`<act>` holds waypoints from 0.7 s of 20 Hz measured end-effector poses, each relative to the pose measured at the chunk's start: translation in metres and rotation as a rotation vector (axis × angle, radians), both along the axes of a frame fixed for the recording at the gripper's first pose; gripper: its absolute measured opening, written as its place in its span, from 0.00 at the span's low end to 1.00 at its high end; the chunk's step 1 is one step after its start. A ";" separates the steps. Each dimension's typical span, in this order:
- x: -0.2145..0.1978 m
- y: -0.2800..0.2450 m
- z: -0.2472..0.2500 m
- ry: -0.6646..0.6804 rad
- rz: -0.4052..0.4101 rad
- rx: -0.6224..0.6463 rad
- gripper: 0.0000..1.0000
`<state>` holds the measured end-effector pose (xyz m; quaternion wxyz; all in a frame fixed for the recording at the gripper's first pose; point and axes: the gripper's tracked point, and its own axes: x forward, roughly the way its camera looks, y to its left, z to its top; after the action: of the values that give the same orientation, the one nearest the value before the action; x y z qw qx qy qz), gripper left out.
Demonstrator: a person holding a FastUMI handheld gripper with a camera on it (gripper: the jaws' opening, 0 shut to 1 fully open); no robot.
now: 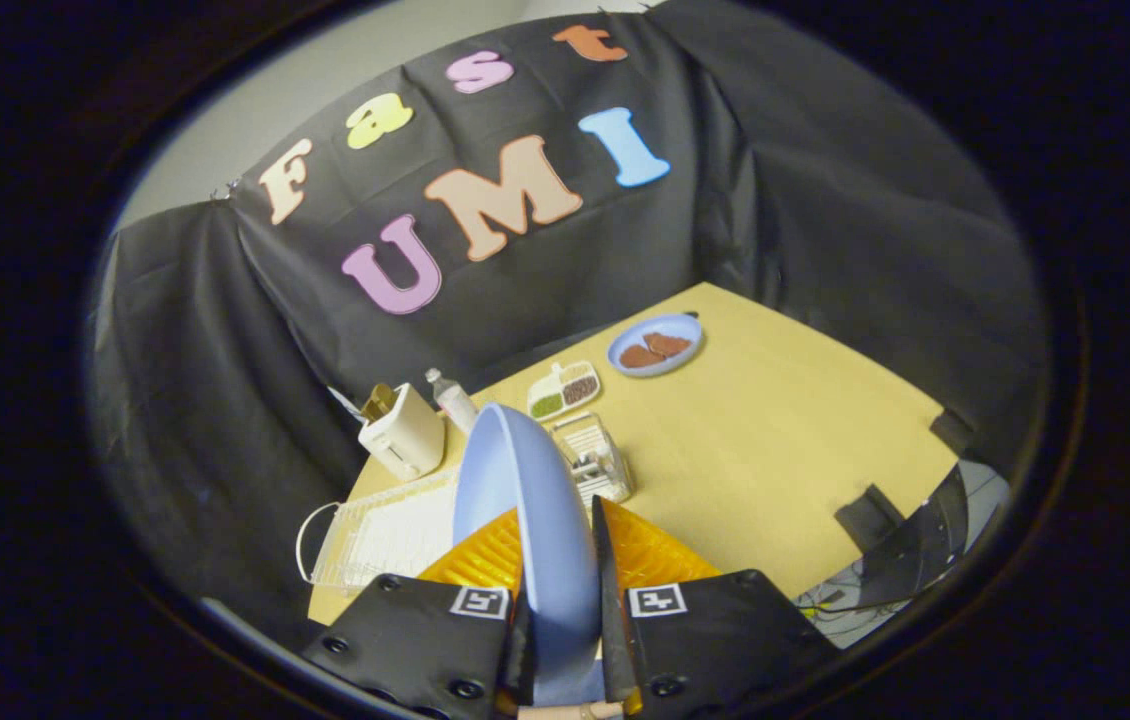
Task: Take the plate from the dish rack, then take the spoon from the basket and place it into the plate.
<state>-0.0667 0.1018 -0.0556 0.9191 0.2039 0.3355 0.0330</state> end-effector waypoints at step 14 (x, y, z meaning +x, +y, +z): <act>0.004 -0.039 -0.178 0.164 -0.066 0.287 0.29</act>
<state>-0.0625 0.0629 -0.2332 0.8507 0.3460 0.3944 0.0335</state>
